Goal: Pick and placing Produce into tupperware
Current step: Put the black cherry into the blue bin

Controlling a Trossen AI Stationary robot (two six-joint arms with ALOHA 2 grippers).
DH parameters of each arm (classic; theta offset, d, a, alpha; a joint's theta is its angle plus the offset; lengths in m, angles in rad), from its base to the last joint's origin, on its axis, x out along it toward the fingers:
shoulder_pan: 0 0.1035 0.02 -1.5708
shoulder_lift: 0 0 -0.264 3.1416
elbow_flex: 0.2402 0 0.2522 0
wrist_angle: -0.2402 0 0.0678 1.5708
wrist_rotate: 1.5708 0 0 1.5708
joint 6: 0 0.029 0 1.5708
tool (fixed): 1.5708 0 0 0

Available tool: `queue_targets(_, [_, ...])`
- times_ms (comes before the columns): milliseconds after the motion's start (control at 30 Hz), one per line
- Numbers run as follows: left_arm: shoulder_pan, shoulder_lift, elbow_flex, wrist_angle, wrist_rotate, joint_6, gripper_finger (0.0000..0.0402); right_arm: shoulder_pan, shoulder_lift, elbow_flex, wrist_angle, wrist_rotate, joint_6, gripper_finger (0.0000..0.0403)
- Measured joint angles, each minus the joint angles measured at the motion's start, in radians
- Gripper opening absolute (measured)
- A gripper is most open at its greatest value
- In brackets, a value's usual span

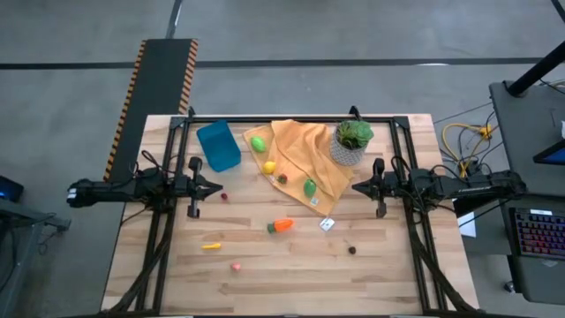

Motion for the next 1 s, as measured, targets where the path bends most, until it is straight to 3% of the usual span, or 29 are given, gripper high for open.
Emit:
queue_targets(333, [0.0,0.006,0.0,-0.001,-0.02,-0.004,0.0,0.0,0.0,0.0,0.003,0.0,0.039,0.0009])
queue_targets(467, [0.0,0.022,0.0,-0.001,-0.082,-0.004,0.0005,0.0,0.006,0.0,0.042,0.021,0.073,0.0026])
queue_targets(800, [0.0,0.079,0.01,0.09,-0.097,-0.031,0.0135,0.001,0.067,0.009,0.159,-0.016,0.126,0.0176])
queue_targets(1000, [0.0,0.114,0.049,0.147,-0.095,-0.032,0.0185,0.01,0.129,0.133,0.179,-0.164,0.128,0.022])
